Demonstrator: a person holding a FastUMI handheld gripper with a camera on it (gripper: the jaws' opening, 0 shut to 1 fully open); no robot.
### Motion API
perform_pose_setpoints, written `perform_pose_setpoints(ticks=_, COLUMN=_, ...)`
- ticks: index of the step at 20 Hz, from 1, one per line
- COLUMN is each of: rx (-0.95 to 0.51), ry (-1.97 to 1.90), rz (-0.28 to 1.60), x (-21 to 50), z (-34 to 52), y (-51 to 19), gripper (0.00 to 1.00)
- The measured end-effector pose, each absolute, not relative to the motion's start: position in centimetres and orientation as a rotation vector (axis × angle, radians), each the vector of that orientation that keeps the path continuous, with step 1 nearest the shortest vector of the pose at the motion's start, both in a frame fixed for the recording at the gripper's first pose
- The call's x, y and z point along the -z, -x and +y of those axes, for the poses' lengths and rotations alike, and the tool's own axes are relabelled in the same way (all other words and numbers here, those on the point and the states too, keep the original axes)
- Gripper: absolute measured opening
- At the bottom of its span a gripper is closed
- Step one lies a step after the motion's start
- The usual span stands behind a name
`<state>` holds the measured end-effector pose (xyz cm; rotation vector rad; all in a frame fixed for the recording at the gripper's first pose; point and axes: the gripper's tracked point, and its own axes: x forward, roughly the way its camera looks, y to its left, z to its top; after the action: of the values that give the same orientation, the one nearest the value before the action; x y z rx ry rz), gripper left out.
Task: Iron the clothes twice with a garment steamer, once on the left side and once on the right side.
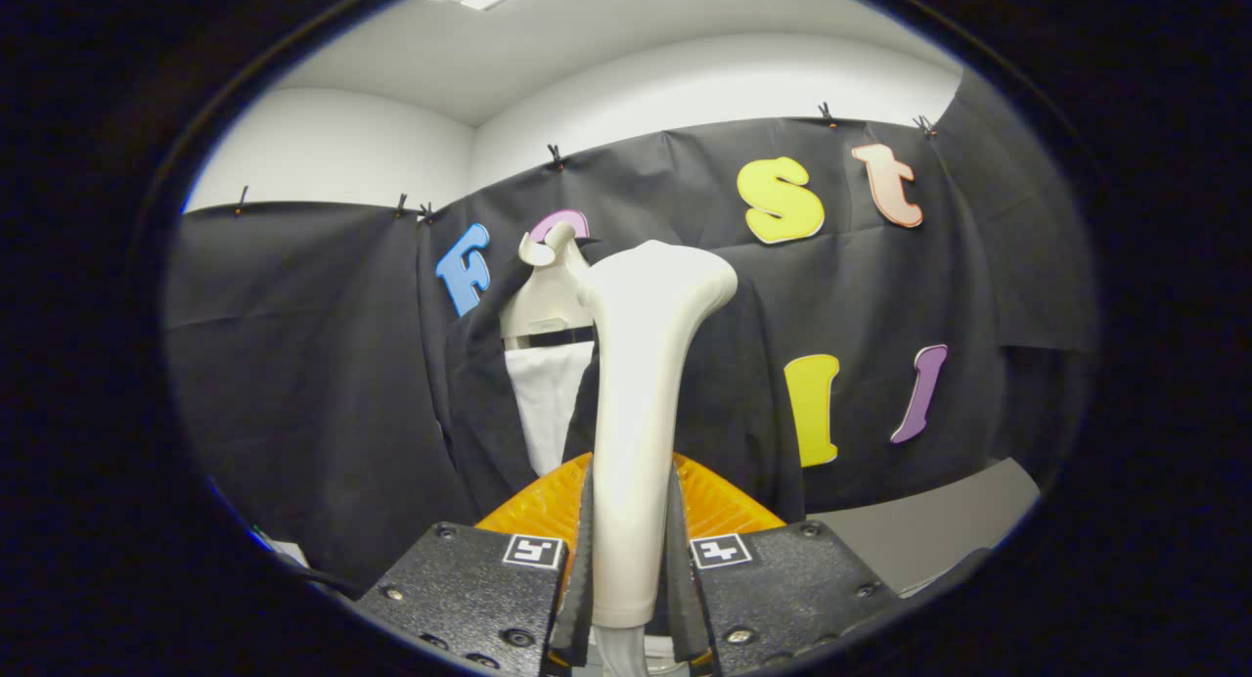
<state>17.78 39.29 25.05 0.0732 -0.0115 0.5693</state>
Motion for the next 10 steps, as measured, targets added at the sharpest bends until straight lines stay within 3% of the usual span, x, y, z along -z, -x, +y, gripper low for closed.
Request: perform_pose_setpoints(ticks=10, rx=-0.528, ry=-0.045, rz=0.070, x=-20.9, z=39.8, y=-19.5, gripper=0.34)
